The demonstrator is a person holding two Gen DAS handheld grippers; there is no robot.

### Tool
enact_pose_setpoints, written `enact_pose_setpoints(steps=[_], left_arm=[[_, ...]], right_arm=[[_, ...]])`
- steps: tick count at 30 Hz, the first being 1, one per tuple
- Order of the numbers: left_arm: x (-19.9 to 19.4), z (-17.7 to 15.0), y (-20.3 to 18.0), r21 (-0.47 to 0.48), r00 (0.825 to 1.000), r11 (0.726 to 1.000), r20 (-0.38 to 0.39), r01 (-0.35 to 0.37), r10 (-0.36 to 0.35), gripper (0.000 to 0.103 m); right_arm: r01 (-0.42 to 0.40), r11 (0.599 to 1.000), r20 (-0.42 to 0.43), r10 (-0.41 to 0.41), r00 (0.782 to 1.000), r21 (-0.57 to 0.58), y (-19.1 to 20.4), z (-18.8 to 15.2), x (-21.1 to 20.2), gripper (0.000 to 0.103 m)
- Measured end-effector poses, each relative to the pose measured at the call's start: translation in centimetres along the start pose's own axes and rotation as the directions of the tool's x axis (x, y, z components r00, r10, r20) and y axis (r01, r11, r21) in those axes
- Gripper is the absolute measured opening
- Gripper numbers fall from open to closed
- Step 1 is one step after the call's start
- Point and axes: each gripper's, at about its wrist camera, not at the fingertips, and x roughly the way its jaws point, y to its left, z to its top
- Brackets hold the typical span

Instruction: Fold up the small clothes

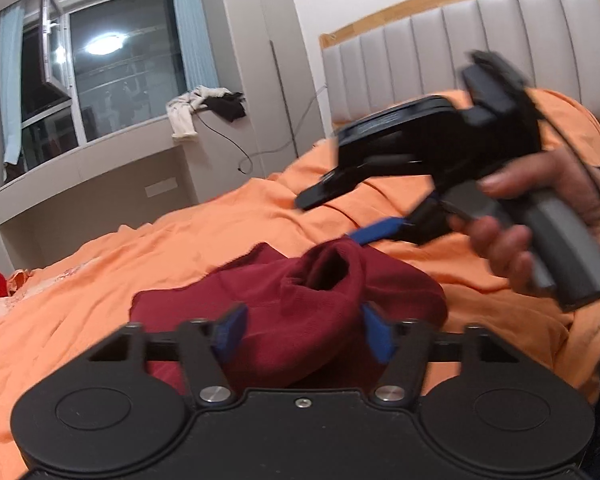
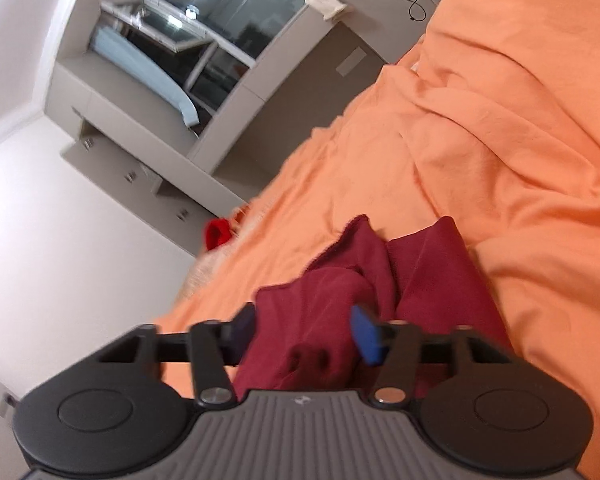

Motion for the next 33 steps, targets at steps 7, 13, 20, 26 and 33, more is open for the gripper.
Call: enact_pose_setpoints(steps=[7,13,20,26,33], left_arm=[[0.0,-0.4,-1.2,0.054,1.000,0.999,0.000,-0.008,0.008,0.023],[-0.3,-0.2,-1.5,0.026,1.000,0.999,0.018,-0.022,0.022,0.018],[-0.1,1.1,-3.5,-0.007,0.997,1.000,0.072,0.015,-0.014,0.017],[2.3,1.1,-5.7,-0.047,0.996,0.996,0.042,0.075,-0.074,0.017],[4.4,0.0,-6.2,-0.098,0.991,0.986,-0.014,0.132,-0.134,0.019]], right_arm=[[0.088,0.993,-0.079,-0.095,0.992,-0.085,-0.5,-0.2,3.6,0.023],[0.056,0.984,0.000,-0.056,0.998,-0.172,1.1,-0.7,2.0,0.007],[0.062,0.964,0.197,-0.010,0.980,-0.258,2.9,0.6,-3.1,0.006],[0.152,0.966,0.198,-0.110,0.974,-0.207,0.8,1.1,-3.8,0.006],[0.240,0.954,0.154,-0.214,0.965,-0.178,-1.3,0.6,-3.4,0.006]])
